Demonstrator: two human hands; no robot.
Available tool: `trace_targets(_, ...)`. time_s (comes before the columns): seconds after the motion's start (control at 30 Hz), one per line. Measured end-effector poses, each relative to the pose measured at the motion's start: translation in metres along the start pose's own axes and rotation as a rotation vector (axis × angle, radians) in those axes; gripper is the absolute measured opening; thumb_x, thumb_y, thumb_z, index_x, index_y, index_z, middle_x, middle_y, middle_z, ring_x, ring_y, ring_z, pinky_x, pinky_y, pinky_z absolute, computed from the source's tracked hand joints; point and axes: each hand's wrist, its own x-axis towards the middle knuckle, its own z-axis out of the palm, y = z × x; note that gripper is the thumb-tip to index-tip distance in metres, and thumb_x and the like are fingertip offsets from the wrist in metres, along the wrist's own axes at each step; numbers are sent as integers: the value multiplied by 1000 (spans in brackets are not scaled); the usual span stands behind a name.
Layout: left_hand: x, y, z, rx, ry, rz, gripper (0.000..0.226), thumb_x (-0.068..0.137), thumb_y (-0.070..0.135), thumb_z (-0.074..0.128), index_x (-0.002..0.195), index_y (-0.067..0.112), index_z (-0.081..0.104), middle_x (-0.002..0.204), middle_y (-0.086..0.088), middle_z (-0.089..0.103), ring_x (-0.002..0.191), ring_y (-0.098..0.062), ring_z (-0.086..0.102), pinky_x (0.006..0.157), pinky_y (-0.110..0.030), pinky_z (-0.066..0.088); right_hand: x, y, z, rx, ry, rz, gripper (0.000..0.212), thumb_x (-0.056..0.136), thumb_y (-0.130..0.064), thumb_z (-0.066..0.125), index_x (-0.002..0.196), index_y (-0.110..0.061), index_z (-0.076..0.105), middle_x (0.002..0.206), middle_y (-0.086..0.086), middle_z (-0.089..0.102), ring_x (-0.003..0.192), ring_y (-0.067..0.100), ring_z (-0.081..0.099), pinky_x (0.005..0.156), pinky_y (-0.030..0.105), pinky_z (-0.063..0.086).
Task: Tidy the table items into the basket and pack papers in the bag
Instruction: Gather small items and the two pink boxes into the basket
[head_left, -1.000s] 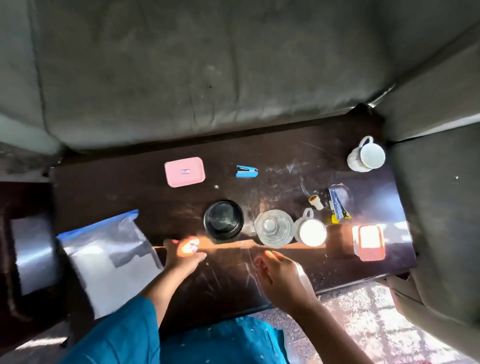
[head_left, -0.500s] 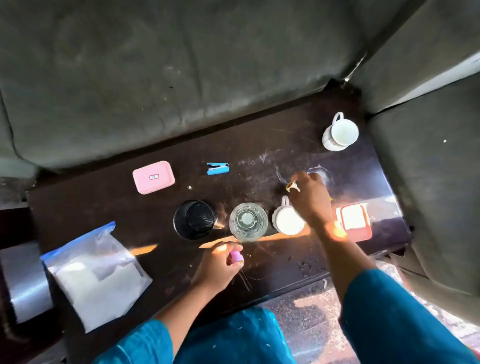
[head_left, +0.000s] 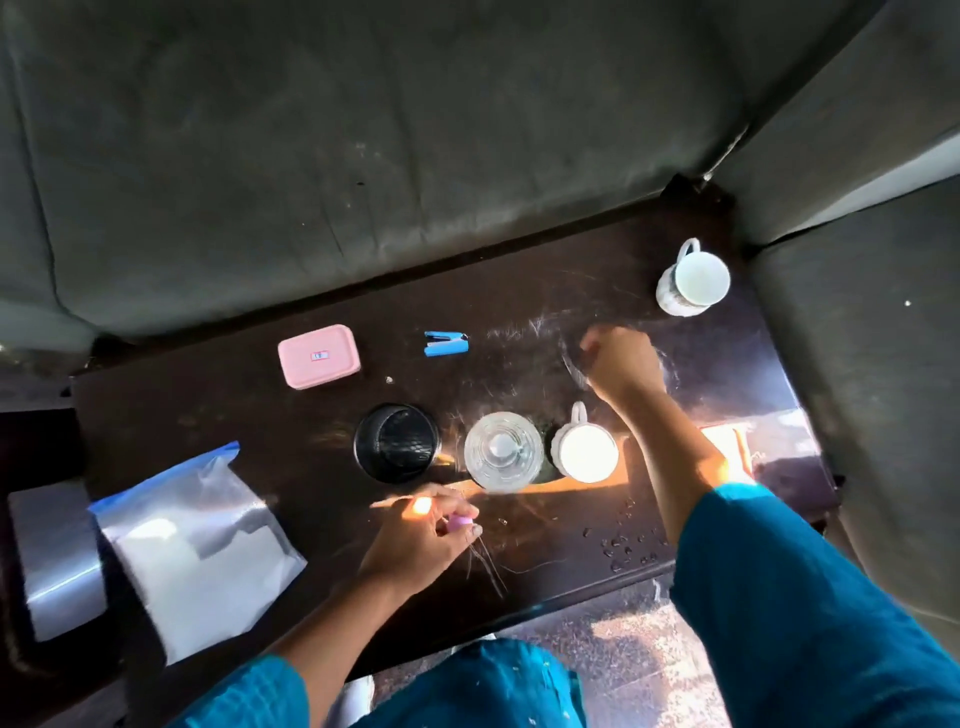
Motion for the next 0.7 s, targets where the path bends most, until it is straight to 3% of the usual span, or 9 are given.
trace_targets(0.1,-15,10,-17,-42,20,-18,12,75,22,73,86,19,74,103,4,61,86,-9,62,80,-18,47,-20,-31,-22,265,29,44,33,80,4,45,94,-11,71,104,11,71,101,30,62,88,30,44)
trace_targets(0.23,-43,21,-55,-160,118,-67,7,71,14,75,76,19,76,92,4,69,77,-2,63,72,-4,42,-60,-99,-37,366,-33,-135,35,78,7,45,94,-13,69,92,6,72,87,21,65,74,14,40)
trace_targets(0.3,-58,19,-75,-201,148,-80,8,71,11,74,77,16,75,85,2,73,73,-4,63,71,-10,45,-80,-135,-34,510,-83,-145,33,81,6,43,90,-16,66,85,7,71,77,21,63,68,26,50)
trace_targets(0.37,-76,9,-99,-218,182,-80,10,73,10,71,82,15,71,81,-1,72,68,-2,61,68,-15,46,-106,-179,-26,809,-225,-20,31,88,2,39,82,-19,61,81,10,66,71,22,60,55,31,51)
trace_targets(0.53,-121,-41,-179,-291,390,-160,19,74,24,68,80,25,50,73,7,62,66,-6,60,59,-16,46,-170,-290,1,1254,-629,132,25,90,-1,48,73,-7,64,76,10,62,71,21,60,69,33,58)
trace_targets(0.6,-140,-68,-213,-347,504,-204,19,73,23,70,72,28,51,70,8,61,65,-6,60,58,-12,42,-193,-331,12,1173,-734,35,17,81,6,58,75,-7,68,79,12,64,80,25,60,77,34,55)
trace_targets(0.7,-174,-119,-266,-438,747,-288,25,72,11,72,69,32,58,76,9,66,71,-7,63,62,-10,43,-224,-402,33,865,-775,-222,27,70,9,68,83,-15,68,84,10,64,80,22,59,72,31,48)
